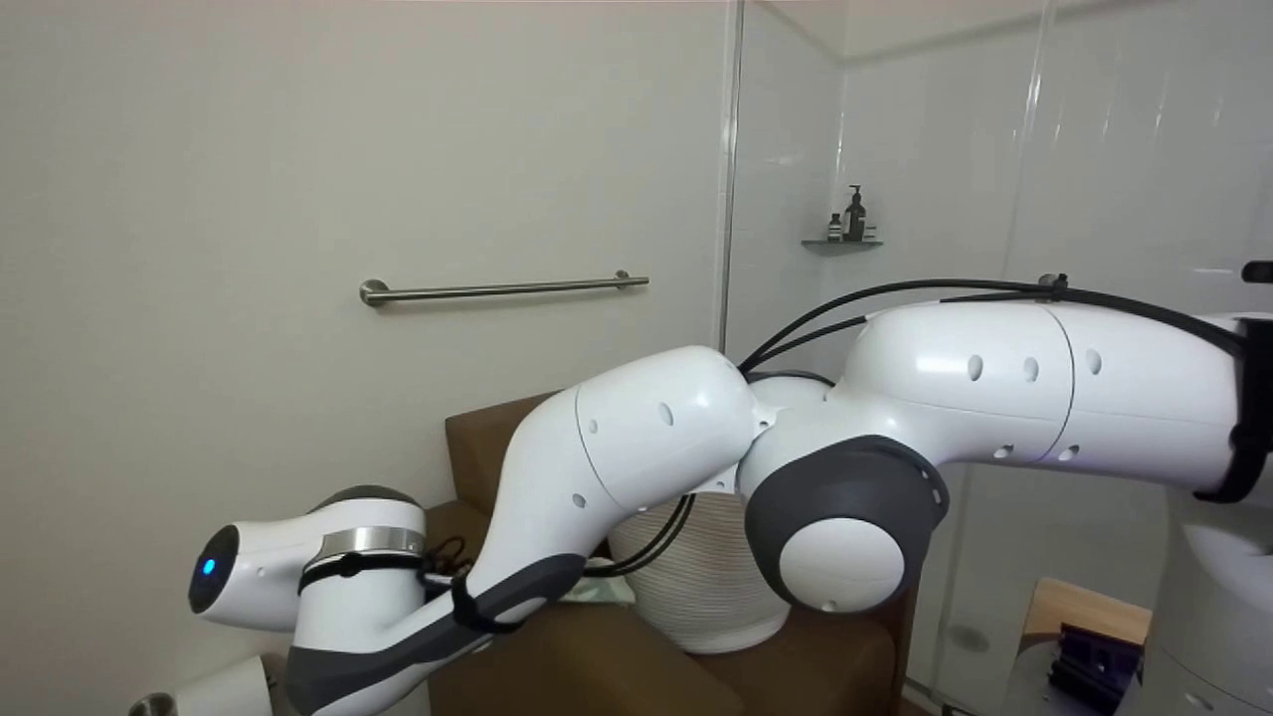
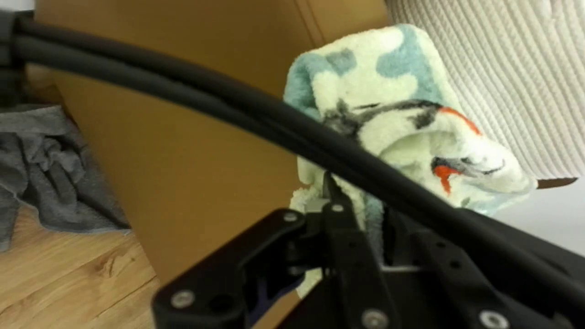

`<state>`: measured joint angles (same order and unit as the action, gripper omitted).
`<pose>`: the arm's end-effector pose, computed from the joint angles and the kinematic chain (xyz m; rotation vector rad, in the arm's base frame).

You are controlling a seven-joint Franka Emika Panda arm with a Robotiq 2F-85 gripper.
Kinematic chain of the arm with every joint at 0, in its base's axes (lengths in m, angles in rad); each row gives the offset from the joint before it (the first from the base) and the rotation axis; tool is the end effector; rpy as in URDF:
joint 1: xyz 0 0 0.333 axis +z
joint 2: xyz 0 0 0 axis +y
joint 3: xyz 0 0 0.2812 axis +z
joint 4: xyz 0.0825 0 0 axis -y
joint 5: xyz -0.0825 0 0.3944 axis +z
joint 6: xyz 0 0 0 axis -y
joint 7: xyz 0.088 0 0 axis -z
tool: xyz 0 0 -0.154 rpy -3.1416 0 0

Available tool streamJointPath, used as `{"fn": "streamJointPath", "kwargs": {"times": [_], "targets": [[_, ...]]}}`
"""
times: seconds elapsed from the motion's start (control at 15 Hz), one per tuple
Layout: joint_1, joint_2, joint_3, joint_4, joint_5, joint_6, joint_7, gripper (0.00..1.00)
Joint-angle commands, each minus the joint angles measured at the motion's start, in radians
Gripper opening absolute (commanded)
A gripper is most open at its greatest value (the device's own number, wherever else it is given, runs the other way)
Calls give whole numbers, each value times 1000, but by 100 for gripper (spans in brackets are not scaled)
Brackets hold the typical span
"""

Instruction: Remove the smaller towel from the hamper and put it on the armrest

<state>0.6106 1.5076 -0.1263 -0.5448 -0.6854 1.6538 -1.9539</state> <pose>0.6601 0.2938 0.0266 0.5144 2.5090 -1.0968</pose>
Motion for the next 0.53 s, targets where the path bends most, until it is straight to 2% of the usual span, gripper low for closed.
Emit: {"fn": "streamJointPath", "kwargs": {"times": [0.0,0.07,0.13,0.2,0.47], "targets": [[13,0,6,-25,-27,97,-138,9],[17,0,5,-31,-30,119,-174,9],[22,0,2,-37,-35,135,-205,40],[25,0,-1,-40,-38,145,-229,40],[29,0,0,-40,-35,175,-310,65]]}}
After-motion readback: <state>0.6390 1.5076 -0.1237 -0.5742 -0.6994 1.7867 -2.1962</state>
